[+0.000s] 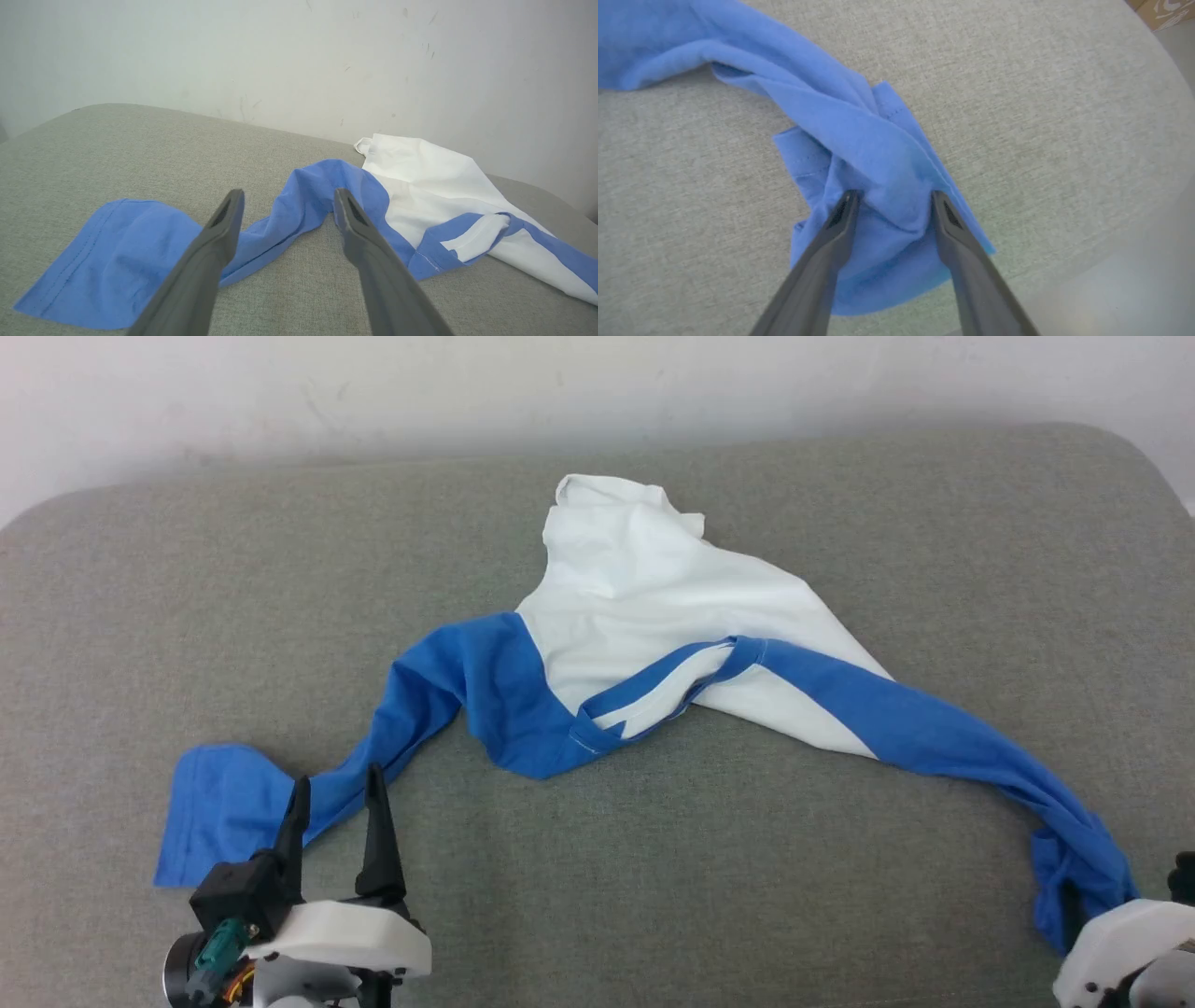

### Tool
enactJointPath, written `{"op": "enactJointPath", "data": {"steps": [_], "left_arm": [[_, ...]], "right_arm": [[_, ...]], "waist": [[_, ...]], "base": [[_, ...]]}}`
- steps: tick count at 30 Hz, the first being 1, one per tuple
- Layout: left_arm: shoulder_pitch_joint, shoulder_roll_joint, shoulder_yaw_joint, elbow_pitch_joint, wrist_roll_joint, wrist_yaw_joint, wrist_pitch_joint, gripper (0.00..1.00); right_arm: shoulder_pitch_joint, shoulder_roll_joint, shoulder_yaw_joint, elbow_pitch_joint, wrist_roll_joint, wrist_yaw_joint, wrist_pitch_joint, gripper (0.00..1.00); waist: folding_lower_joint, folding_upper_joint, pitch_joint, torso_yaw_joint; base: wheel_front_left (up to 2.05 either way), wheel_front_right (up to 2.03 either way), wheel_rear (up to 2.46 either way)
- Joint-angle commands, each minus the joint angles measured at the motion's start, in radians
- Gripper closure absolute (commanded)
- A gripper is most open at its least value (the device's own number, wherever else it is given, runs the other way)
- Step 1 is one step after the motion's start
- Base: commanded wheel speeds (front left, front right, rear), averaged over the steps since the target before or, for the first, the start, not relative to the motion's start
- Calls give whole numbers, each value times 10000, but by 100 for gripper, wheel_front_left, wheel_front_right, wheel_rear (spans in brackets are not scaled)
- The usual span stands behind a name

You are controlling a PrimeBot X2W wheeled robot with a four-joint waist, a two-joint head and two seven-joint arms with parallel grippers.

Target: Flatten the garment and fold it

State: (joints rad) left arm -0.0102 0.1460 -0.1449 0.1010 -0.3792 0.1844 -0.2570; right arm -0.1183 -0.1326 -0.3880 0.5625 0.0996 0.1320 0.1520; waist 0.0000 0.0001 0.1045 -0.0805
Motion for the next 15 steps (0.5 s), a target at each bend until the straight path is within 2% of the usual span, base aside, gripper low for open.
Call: {"op": "enactJointPath", "data": {"steps": [1,3,7,11,15], "left_arm": [[14,-1,47,35,28,-56,-47,0],[36,0,46,71,21,-53,-47,0],[119,21,84,68,8,-21,-47,0],[63,18,35,13,26,-12,-46,0],[-183,13,-65,-83,78,-52,-44,0]], "right_arm": [[-40,60,76,18,158,-13,-143,0],[-96,189,321,-242,546,-13,-450,0],[-286,-75,1031,-1269,1292,-13,-555,0],[-692,-436,1601,-2141,1733,-13,527,0],[-1498,-1015,2359,-2141,2044,-13,2157,0]], "waist": [[0,-1,-42,-38],[0,-1,-96,-67],[0,-1,-203,-156],[0,-1,-103,-121],[0,-1,280,68]], "base": [[0,0,0],[0,0,0],[0,0,0],[0,0,0],[0,0,0]]}}
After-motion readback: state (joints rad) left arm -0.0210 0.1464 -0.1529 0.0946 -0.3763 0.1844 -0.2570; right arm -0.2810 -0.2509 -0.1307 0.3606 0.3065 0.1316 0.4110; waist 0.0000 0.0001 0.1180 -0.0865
